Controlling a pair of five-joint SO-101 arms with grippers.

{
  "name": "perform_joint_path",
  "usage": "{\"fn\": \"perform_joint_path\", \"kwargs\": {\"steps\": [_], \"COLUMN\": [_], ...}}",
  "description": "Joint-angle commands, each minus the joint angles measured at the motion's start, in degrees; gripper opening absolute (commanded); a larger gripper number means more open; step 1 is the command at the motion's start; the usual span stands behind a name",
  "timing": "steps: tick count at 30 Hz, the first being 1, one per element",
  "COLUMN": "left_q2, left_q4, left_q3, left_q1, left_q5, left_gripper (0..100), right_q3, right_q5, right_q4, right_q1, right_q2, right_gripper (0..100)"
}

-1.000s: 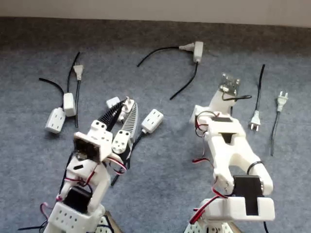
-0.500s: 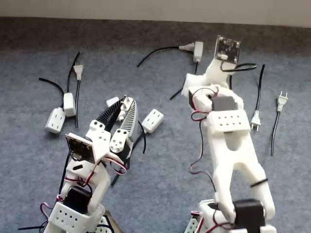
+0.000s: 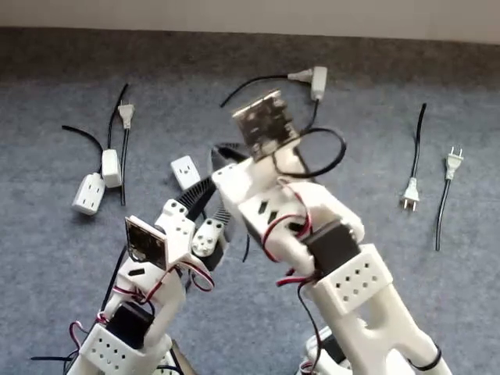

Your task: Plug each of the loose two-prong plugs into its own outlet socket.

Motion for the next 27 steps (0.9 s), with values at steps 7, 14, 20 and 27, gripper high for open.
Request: {"fn": "perform_joint_path", "kwargs": {"steps": [7, 14, 20, 27], "left_q2": [0.1, -0.4, -0.4, -0.4], "left_q4": [0.1, 0.1, 0.1, 0.1], "left_q3": [1.1, 1.1, 1.0, 1.0], "left_q1": [0.3, 0.2, 0.2, 0.2], "left_q5": [0.2, 0.4, 0.4, 0.4], "left_gripper": [1, 1, 1, 1], "right_q3": [6.9, 22.4, 31.0, 30.8], "right_q5": [2.2, 10.3, 10.5, 10.6], "right_q4": [-3.3, -16.7, -30.6, -31.2], "right_q1": [-4.8, -1.0, 7.6, 9.6], "right_q2": [-12.2, -13.2, -13.1, -13.1], "right_gripper": [0.8, 0.8, 0.8, 0.8]}}
